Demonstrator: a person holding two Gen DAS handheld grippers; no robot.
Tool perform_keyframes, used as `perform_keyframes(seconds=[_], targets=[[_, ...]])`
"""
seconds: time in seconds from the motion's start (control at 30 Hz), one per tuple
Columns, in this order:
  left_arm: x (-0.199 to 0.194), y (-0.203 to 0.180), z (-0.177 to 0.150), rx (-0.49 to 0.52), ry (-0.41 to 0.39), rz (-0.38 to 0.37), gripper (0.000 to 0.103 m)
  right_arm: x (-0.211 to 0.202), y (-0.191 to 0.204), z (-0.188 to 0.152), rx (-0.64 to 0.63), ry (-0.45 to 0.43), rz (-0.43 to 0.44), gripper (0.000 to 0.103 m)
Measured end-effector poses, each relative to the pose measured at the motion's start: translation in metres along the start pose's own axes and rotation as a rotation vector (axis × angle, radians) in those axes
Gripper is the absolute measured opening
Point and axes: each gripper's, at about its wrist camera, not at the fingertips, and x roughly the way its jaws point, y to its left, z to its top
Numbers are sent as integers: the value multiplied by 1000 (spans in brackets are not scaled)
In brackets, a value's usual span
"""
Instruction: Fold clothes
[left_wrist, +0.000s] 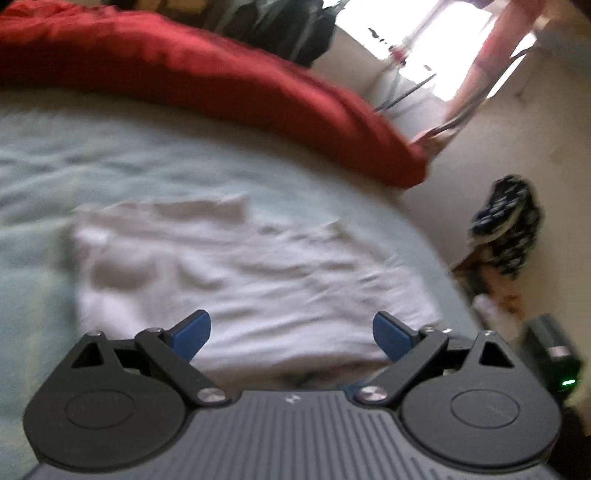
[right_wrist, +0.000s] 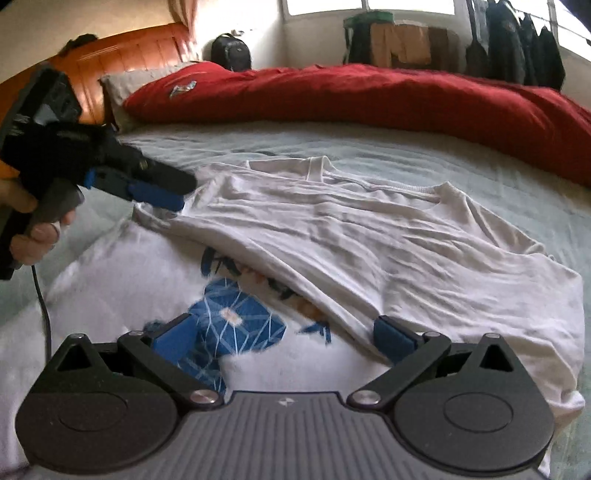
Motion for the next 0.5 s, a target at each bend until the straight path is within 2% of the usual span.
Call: perform_keyframes(seconds=[0.1,0.2,0.37,0.4,0.5], targets=[[21,-12,-3,-2,42,-67,95,9,-4,2,36,4,-3,103],[42,-22,-9,4,90,-115,95,7,-1,-6,14,-8,-10,103],[42,-17,-20,51,104,-113,95,-13,0,-5,-31,42,40,103],[42,-16,-23,61,106,-113,95,-21,-3,-1,-37,31,65,103],[42,-14,-29,89,114,-112,95,-42,-18,17,-21,-45,54,103]])
